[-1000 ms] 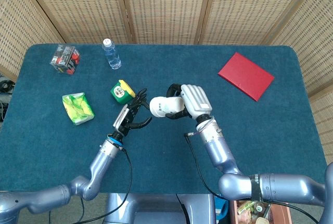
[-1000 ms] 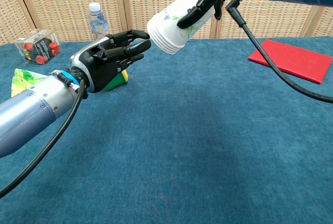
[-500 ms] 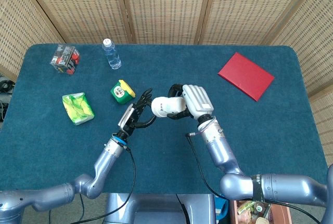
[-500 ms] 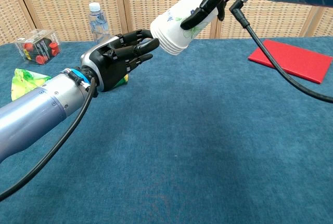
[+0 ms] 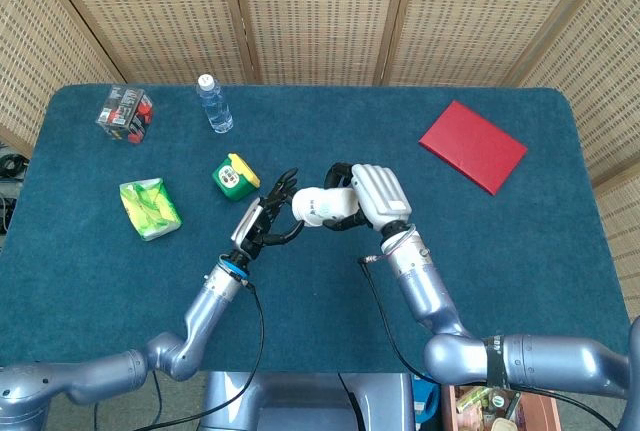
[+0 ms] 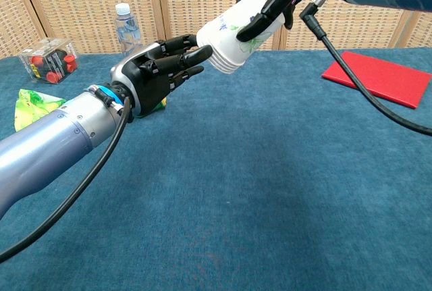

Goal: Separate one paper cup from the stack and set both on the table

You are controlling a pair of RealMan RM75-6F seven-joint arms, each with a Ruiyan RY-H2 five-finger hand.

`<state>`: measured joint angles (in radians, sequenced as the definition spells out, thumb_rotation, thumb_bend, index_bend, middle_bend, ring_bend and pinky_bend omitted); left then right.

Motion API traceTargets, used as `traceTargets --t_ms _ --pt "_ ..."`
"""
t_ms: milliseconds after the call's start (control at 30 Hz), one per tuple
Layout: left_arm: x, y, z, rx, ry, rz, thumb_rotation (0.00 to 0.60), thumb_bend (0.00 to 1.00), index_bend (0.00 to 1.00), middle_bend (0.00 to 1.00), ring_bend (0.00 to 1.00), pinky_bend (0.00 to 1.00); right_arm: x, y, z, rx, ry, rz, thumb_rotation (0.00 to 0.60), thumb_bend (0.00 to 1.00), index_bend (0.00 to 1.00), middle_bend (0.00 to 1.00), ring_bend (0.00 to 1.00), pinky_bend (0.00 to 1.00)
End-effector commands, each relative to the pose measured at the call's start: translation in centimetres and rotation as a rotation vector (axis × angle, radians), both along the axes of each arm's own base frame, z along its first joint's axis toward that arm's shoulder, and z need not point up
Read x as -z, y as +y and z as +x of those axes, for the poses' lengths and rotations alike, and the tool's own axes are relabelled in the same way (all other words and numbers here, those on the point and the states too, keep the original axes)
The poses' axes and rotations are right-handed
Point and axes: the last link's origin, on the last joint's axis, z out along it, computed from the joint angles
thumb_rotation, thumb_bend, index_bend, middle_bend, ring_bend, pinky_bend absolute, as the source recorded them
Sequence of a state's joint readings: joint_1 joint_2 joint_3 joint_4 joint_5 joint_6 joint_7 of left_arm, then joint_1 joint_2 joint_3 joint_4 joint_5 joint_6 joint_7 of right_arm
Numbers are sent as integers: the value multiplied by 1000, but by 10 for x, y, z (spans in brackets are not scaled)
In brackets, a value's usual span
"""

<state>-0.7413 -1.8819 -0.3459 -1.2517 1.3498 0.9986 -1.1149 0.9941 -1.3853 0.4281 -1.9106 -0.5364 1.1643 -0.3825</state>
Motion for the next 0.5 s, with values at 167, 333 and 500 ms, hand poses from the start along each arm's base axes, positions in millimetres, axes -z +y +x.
traceTargets --t_ms 167,333,500 --pt "1 -1 1 3 4 1 600 368 619 31 0 0 -1 -1 -3 8 2 -4 600 167 697 583 438 678" --pt "2 -2 -4 -8 18 4 600 368 679 41 0 0 -3 -2 -6 14 1 -5 600 167 697 583 438 678" --pt "-1 -2 -9 -16 28 22 600 369 701 47 0 0 -5 -3 -9 18 0 -12 600 167 697 583 438 679"
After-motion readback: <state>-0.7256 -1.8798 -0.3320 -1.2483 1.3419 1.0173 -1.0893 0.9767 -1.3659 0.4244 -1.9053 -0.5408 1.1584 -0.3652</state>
